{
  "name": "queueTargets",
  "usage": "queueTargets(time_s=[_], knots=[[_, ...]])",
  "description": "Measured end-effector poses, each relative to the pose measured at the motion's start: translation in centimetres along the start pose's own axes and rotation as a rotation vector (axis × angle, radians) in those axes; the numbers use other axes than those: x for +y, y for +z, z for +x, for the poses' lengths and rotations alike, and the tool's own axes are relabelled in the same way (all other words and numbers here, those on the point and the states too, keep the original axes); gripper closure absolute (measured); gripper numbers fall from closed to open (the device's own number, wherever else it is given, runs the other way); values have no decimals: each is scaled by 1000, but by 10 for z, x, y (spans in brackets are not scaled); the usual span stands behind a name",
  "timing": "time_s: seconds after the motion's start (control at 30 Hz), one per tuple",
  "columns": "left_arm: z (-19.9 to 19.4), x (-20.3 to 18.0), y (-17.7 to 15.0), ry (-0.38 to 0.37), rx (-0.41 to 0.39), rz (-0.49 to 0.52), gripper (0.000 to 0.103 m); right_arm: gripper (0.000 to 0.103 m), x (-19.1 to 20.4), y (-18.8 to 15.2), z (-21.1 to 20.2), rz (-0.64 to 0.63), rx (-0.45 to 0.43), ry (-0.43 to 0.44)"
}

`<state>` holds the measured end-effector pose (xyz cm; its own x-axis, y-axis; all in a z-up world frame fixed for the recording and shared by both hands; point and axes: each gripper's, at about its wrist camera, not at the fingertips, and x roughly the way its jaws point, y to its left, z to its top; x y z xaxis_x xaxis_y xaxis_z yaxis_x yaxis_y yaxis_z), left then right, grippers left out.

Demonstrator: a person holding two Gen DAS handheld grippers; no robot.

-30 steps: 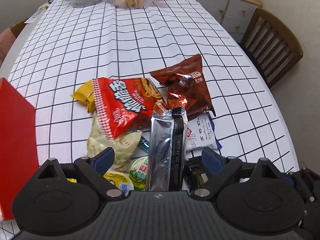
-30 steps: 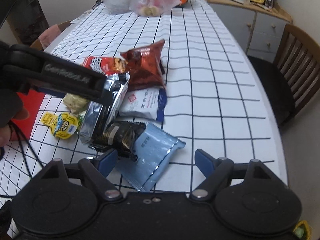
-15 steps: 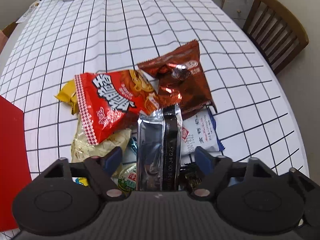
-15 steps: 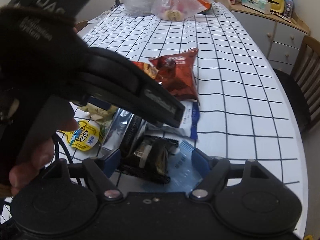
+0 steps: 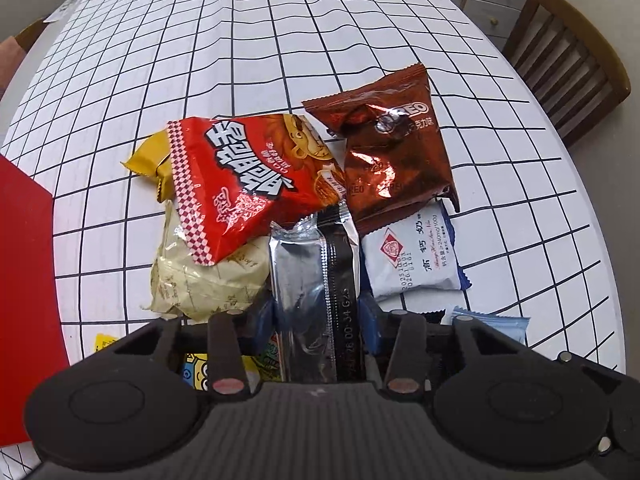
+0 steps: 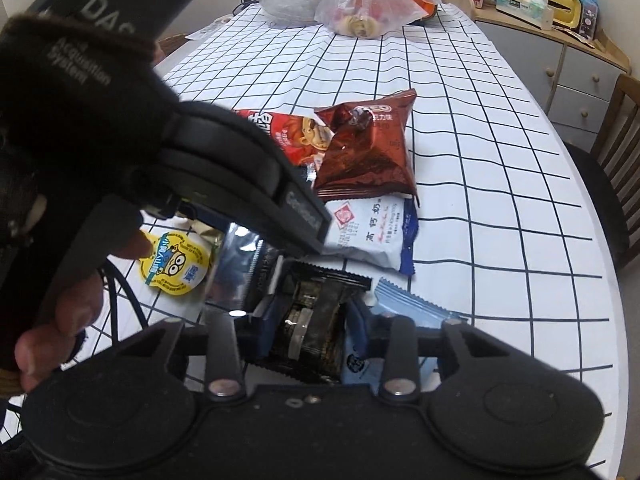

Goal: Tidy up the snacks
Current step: 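Grasp the silver wafer bar with the left tool while the right tool grasps the dark chocolate bar, then carry the silver wafer bar and dark chocolate bar into the white box with both tools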

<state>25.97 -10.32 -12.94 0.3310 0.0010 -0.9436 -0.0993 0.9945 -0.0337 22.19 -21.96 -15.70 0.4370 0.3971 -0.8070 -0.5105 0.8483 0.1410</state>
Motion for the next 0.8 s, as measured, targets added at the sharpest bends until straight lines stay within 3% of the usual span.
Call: queueTargets(time_s=[0.23, 0.8], knots=[[-7, 7, -5, -16, -9, -43, 62, 80, -2, -5, -5, 13, -11, 25], [-64, 35, -34, -30, -76, -167, 62, 82, -8, -1, -36, 41, -62, 81]])
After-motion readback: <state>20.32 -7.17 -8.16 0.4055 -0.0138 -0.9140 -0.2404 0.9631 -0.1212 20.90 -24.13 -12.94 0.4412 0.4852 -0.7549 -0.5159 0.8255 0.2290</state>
